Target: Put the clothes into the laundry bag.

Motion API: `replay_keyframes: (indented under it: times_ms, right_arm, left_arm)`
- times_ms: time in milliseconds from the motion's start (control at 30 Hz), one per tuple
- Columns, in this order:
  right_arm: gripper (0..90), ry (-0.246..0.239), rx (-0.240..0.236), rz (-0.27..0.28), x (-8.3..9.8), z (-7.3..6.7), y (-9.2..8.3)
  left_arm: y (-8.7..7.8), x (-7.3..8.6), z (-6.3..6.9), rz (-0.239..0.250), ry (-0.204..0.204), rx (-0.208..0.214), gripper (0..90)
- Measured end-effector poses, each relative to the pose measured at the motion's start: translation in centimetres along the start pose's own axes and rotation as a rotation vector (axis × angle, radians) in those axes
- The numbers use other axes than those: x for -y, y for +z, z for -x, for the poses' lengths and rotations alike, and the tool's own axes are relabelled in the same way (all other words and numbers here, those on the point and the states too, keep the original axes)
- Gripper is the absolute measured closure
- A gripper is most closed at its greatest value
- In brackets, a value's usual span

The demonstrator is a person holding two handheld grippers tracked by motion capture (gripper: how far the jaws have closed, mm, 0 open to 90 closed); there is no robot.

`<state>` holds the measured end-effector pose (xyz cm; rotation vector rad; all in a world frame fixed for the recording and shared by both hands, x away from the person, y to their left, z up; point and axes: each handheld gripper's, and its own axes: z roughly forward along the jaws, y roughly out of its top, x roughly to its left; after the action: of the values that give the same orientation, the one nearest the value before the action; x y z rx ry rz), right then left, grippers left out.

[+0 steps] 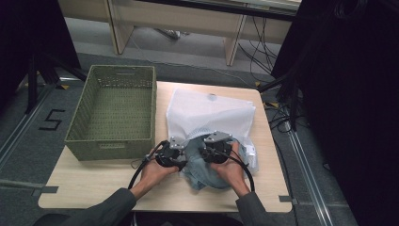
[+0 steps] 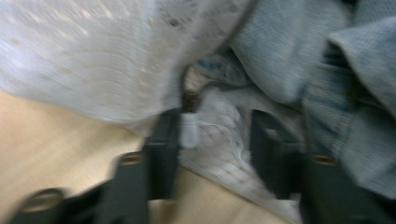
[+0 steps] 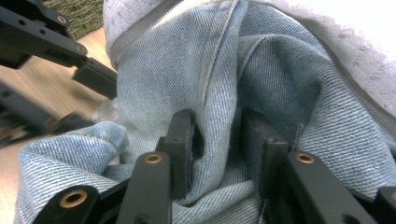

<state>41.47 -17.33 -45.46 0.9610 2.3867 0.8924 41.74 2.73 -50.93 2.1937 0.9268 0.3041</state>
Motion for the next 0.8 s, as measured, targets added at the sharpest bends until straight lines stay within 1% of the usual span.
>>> replay_keyframes:
  times_ms: [33,67,100,133,200,233,267,333,367,400,467,500,533,567,600,633,667,700,733,767,800]
  right_arm:
    - [67.5,-0.003,0.002,0.001,0.0,0.0,0.0]
    - [70.2,-0.007,0.012,0.012,0.1,-0.1,0.0]
    - [73.9,-0.016,0.006,0.004,0.1,-0.1,-0.1]
    - [76.7,-0.024,0.005,0.002,0.0,-0.1,-0.3]
    - [80.5,-0.055,0.014,-0.009,-0.1,-0.3,-0.6]
    - [81.7,-0.061,0.018,-0.017,-0.2,-0.5,-0.8]
    - [82.8,-0.07,0.028,-0.022,-0.2,-0.6,-0.9]
    - [84.6,-0.077,0.051,-0.021,-0.4,-0.8,-0.9]
    - [84.9,-0.081,0.067,-0.018,-0.5,-0.8,-0.8]
    - [85.1,-0.083,0.084,-0.011,-0.6,-0.8,-0.6]
    - [85.3,-0.066,0.099,-0.008,-1.0,-0.4,0.0]
    - [85.4,-0.051,0.106,0.001,-1.3,-0.1,0.4]
    - [85.4,-0.037,0.117,0.018,-1.5,0.3,0.7]
    - [85.5,-0.038,0.134,0.047,-1.9,0.8,1.0]
    - [85.5,-0.009,0.163,0.079,-2.2,1.1,1.2]
    - [85.4,0.01,0.182,0.105,-2.6,1.6,1.2]
    - [85.4,0.026,0.197,0.13,-2.9,2.0,1.2]
    - [85.2,0.064,0.21,0.156,-3.2,2.3,1.1]
    - [84.8,0.06,0.209,0.168,-3.2,2.6,1.2]
    - [83.0,0.053,0.186,0.154,-3.1,2.7,1.4]
    - [80.7,0.04,0.177,0.134,-2.9,2.7,1.6]
  left_arm:
    - [0.0,0.1,-0.1,0.005,-0.014,0.015,71.4]
    - [0.0,0.2,0.0,0.01,-0.01,0.014,74.2]
    - [0.0,0.3,0.1,0.008,0.0,0.018,76.1]
    - [-0.2,0.4,0.3,0.009,0.005,0.011,77.1]
    - [-0.5,0.6,0.6,0.002,0.028,0.02,78.1]
    - [-0.6,0.8,0.9,-0.002,0.034,0.022,78.6]
    - [-0.9,1.0,1.0,0.0,0.038,0.02,80.6]
    - [-1.3,1.5,1.4,-0.003,0.07,0.009,83.3]
    - [-1.4,1.6,1.5,-0.001,0.089,0.012,83.7]
    - [-1.5,1.7,1.7,-0.005,0.092,0.015,83.9]
    - [-1.6,1.8,1.8,-0.006,0.102,0.004,84.0]
    - [-1.5,1.8,1.9,-0.005,0.099,0.008,84.0]
    - [-1.6,1.7,1.8,-0.005,0.111,0.005,84.0]
    - [-1.6,1.8,1.9,-0.007,0.098,0.009,84.0]
    - [-1.7,1.9,1.9,-0.006,0.103,0.007,84.0]
    - [-1.7,1.9,1.9,-0.004,0.12,0.007,84.0]
    - [-1.8,2.0,2.1,-0.007,0.118,0.011,84.2]
    - [-1.9,2.1,2.2,-0.008,0.115,0.017,84.6]
    - [-1.9,2.1,2.2,-0.012,0.126,0.024,84.6]
    - [-2.0,2.1,2.2,-0.014,0.124,0.025,84.7]
    - [-2.0,2.1,2.2,-0.015,0.129,0.028,84.7]
